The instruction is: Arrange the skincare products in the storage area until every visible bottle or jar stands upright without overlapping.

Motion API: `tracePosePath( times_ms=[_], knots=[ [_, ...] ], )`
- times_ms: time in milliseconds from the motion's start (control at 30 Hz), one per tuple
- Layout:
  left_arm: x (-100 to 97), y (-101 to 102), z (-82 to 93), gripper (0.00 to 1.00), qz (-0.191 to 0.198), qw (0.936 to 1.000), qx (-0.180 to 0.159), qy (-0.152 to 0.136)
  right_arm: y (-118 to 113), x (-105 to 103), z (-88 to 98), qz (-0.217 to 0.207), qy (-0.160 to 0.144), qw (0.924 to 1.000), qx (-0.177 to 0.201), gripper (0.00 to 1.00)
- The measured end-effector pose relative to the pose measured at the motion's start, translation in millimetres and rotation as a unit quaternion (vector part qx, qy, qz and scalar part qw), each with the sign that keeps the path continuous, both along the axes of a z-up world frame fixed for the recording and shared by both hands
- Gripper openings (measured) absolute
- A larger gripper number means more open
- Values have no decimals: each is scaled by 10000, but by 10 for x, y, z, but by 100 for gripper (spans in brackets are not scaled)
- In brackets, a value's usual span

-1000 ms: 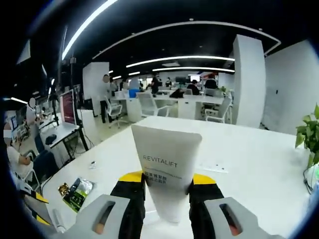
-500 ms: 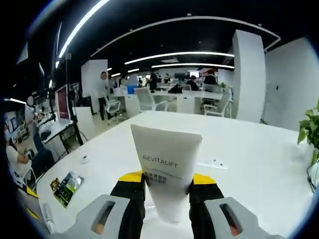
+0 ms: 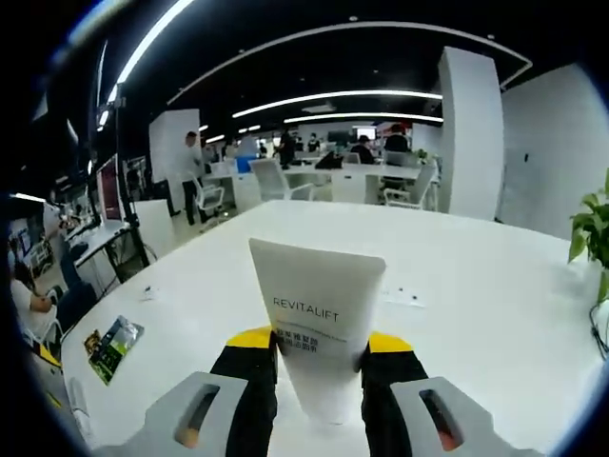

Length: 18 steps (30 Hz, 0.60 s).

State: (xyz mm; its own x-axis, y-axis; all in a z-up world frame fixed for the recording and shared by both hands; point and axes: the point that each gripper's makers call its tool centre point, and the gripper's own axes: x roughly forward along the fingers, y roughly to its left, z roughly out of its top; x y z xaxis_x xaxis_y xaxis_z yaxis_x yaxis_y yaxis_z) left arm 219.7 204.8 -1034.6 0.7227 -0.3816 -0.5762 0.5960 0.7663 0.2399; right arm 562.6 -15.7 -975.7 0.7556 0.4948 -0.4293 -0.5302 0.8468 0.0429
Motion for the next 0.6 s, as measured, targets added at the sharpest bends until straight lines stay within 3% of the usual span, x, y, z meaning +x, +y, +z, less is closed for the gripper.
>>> tracePosePath(
  times_ms=[600],
  knots=[
    [-9,14,-62,39,34,9999,17,163,115,173,-173,250,-201,9994,-88,28]
  ],
)
